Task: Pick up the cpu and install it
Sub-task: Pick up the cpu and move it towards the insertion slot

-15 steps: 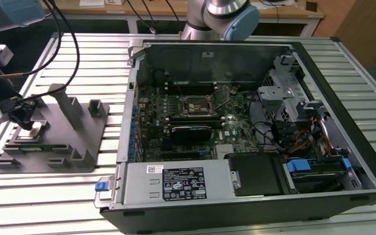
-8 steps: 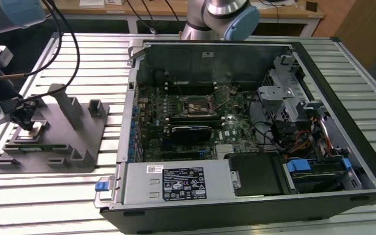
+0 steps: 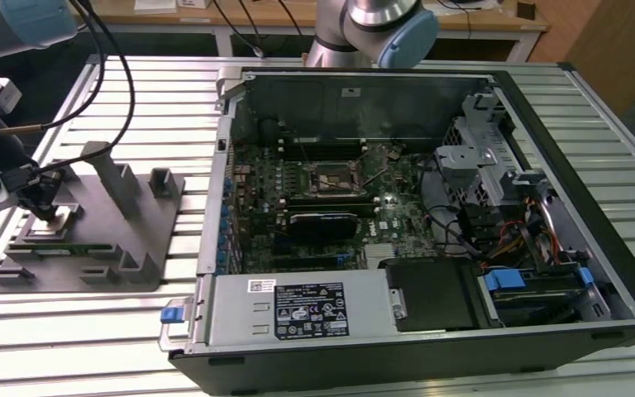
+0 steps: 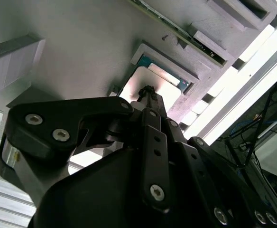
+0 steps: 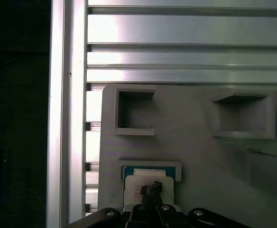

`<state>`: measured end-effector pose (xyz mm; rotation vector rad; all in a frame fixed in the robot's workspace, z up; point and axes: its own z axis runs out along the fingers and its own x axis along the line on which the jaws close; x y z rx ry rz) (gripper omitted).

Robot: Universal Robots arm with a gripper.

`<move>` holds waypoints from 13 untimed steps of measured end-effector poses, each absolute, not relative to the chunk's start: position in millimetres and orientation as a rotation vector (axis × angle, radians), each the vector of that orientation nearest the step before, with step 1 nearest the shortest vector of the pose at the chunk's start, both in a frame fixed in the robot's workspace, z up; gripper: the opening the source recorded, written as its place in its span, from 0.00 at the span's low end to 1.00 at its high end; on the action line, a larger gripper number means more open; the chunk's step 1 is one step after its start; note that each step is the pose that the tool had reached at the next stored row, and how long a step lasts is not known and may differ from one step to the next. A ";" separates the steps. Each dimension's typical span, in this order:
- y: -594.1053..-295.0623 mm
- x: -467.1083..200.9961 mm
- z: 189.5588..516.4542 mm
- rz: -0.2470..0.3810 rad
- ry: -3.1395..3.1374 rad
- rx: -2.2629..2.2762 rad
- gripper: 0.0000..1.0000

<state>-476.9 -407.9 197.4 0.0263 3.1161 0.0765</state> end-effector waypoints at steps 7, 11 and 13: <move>-407.9 -476.8 197.4 0.076 3.116 0.026 0.24; -407.9 -476.8 197.4 0.075 3.116 0.026 0.41; -407.9 -476.8 197.4 0.075 3.116 0.026 0.47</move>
